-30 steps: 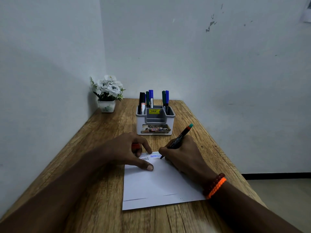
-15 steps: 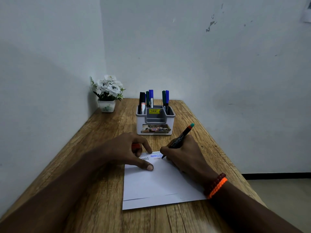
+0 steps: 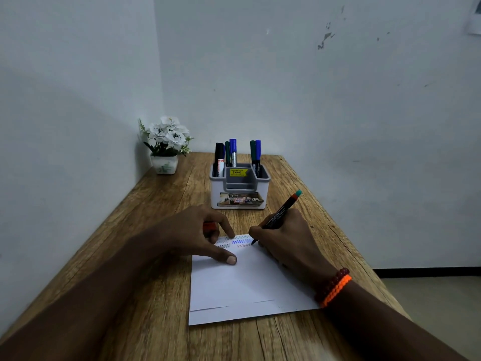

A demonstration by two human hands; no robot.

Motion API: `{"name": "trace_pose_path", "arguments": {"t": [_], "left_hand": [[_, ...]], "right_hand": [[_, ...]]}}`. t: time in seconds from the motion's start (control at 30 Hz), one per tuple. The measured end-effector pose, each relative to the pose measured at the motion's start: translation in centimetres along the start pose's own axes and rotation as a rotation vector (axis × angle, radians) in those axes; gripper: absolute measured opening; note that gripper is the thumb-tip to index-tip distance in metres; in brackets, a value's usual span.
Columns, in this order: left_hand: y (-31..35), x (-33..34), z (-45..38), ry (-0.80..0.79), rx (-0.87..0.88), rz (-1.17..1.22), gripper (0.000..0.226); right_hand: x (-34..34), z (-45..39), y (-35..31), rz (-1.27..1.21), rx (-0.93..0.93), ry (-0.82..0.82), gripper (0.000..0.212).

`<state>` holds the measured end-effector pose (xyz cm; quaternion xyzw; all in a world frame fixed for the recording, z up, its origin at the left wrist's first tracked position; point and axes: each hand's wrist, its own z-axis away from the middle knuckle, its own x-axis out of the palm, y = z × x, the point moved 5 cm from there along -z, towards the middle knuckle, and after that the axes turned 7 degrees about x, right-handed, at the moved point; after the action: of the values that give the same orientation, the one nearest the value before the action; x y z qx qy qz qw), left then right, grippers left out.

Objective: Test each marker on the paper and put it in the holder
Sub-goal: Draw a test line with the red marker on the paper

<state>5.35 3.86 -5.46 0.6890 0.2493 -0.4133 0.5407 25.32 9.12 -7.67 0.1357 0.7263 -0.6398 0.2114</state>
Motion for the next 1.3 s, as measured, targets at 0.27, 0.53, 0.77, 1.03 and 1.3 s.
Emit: {"name": "trace_pose_path", "arguments": {"t": [0.27,0.53,0.77,1.03,1.3], "left_hand": [[-0.07,0.03,0.07,-0.002,-0.004,0.001,0.056],[0.00,0.02,0.12,0.002,0.004,-0.012,0.056],[-0.07,-0.03,0.19,0.015,0.013,-0.001,0.054],[0.05,-0.04,0.15,0.001,0.008,-0.004,0.054],[-0.09,0.03,0.12,0.000,-0.008,-0.007,0.054]], "right_hand": [[-0.07,0.09,0.06,-0.007,0.024,-0.013,0.037],[-0.19,-0.25,0.24,0.026,0.034,0.015,0.033],[-0.34,-0.04,0.18,0.023,0.024,0.012,0.033],[-0.55,0.01,0.00,0.018,0.029,0.025,0.031],[-0.84,0.22,-0.25,0.021,0.027,0.034,0.029]]}}
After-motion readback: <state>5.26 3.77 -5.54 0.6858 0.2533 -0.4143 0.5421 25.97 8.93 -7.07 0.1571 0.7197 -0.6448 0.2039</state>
